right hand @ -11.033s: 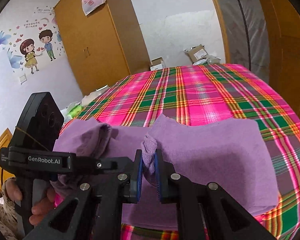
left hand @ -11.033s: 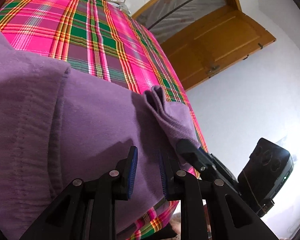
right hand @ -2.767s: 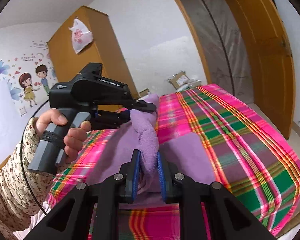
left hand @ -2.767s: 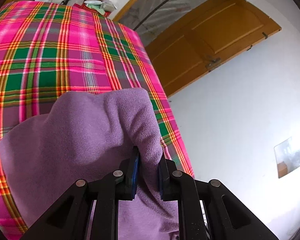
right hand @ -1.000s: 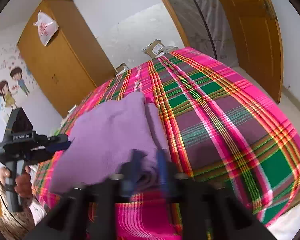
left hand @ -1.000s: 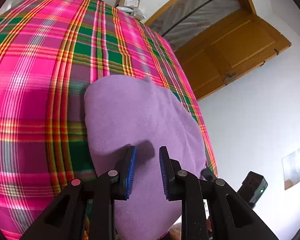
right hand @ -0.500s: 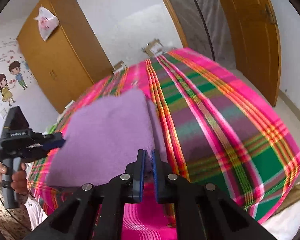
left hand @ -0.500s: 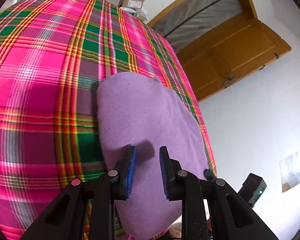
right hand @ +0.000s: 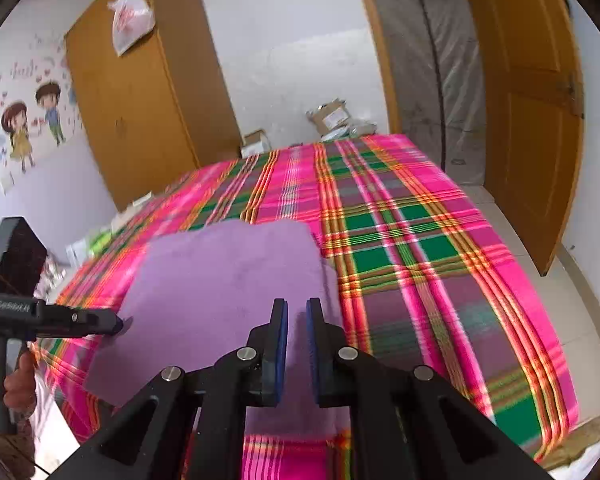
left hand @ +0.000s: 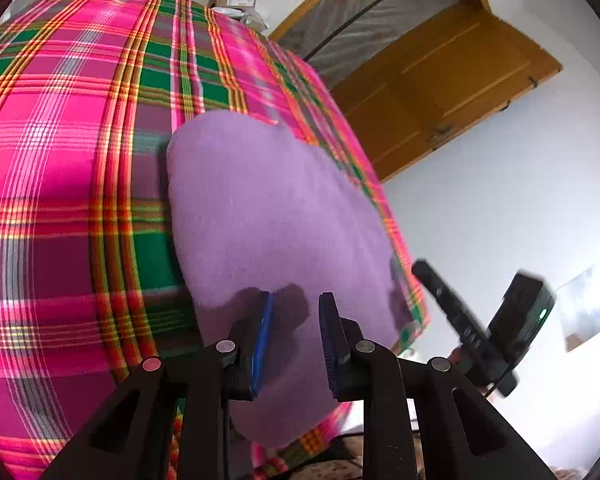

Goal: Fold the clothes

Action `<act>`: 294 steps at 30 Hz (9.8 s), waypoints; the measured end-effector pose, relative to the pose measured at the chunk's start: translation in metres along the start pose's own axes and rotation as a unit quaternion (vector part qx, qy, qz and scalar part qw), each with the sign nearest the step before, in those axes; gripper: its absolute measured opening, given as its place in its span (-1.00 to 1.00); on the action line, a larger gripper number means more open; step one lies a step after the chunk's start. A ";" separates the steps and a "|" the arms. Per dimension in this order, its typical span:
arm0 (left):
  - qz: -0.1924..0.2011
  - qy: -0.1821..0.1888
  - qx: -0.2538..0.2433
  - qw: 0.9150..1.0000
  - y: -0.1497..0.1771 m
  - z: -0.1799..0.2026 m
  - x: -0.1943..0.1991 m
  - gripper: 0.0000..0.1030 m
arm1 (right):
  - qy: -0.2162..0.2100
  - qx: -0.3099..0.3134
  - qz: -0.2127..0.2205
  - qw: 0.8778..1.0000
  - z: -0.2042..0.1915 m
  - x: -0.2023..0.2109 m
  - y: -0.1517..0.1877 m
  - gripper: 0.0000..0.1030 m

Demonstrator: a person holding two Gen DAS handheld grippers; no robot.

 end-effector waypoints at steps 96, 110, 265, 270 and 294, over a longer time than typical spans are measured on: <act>-0.035 0.063 0.127 0.989 -0.004 -0.060 -0.004 -0.38 | -0.108 -0.024 -0.144 0.983 0.017 -0.070 0.005 -0.37; -0.028 0.062 0.116 0.991 -0.021 -0.050 0.000 -0.63 | -0.115 -0.057 -0.121 0.984 0.005 -0.054 -0.012 -0.57; 0.135 -0.414 -0.020 0.900 -0.128 -0.188 0.075 -0.35 | 0.040 0.116 -0.136 0.983 -0.189 -0.229 -0.034 0.54; 0.136 -0.414 -0.017 0.900 -0.128 -0.188 0.075 -0.35 | 0.039 0.117 -0.137 0.983 -0.188 -0.229 -0.034 0.54; 0.136 -0.416 -0.017 0.899 -0.127 -0.189 0.076 -0.34 | 0.039 0.116 -0.137 0.983 -0.188 -0.228 -0.034 0.55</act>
Point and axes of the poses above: each gripper's, at about its wrist camera, not at the fingertips, and x roughly against the way its jaws point, z to its right, y to its underside, the point moved 7 cm from there along -x, roughly the way its jaws point, and after that the axes turned 1 degree about y, right-handed, at the moved point
